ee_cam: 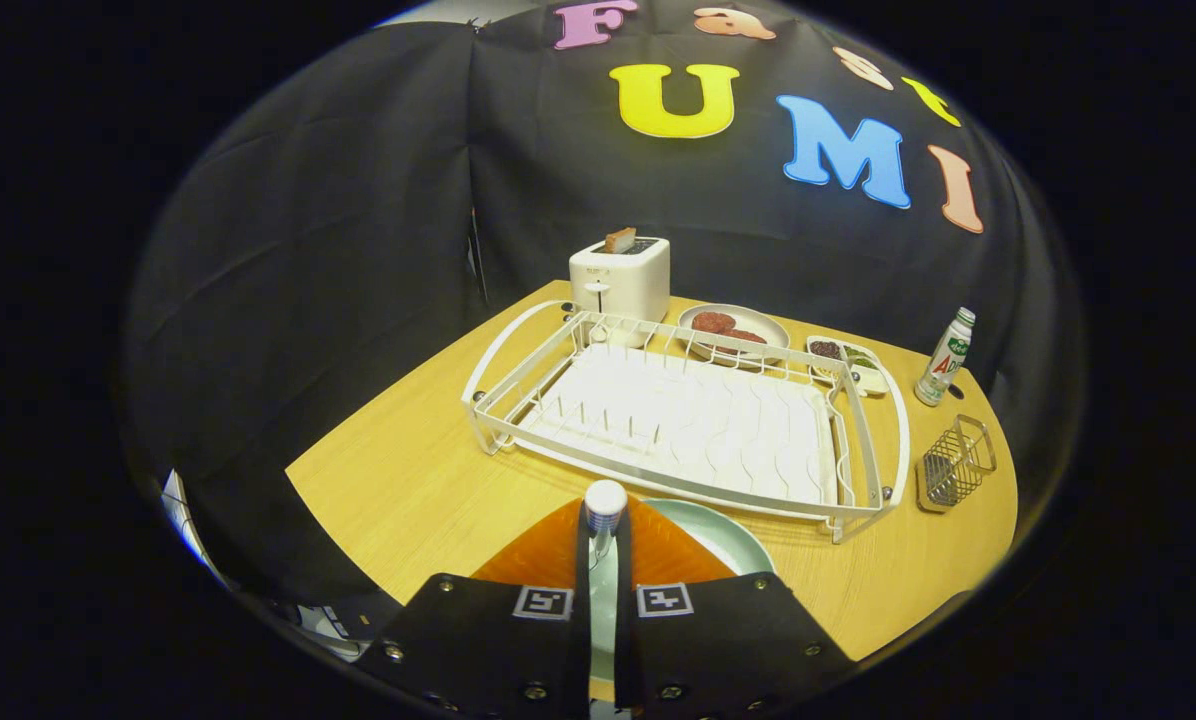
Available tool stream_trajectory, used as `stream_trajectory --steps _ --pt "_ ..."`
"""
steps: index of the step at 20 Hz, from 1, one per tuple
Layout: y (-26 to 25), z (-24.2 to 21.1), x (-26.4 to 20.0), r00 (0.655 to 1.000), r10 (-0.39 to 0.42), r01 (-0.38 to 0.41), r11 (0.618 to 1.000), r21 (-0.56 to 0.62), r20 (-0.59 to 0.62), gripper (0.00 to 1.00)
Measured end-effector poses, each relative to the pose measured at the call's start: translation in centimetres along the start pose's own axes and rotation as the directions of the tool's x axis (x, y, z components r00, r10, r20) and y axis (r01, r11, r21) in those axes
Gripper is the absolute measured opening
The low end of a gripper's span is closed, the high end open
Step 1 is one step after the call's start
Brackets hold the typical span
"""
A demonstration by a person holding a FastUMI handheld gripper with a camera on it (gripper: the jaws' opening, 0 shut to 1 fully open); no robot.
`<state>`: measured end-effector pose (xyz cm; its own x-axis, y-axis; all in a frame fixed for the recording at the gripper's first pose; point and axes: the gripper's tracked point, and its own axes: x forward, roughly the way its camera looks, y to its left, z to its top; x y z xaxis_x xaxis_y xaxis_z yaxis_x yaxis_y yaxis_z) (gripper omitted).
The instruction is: Take the plate from the dish rack, then take the spoon from the basket and place it into the plate.
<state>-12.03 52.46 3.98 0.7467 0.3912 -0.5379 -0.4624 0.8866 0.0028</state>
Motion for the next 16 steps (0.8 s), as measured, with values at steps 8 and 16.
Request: stream_trajectory --steps 8,16 --pt "-0.5 0.1 -0.2 1.0 0.009 -0.009 1.0 -0.006 0.014 0.13" --pt "-2.7 0.5 -0.5 0.999 -0.044 0.043 0.999 0.021 0.023 0.47"
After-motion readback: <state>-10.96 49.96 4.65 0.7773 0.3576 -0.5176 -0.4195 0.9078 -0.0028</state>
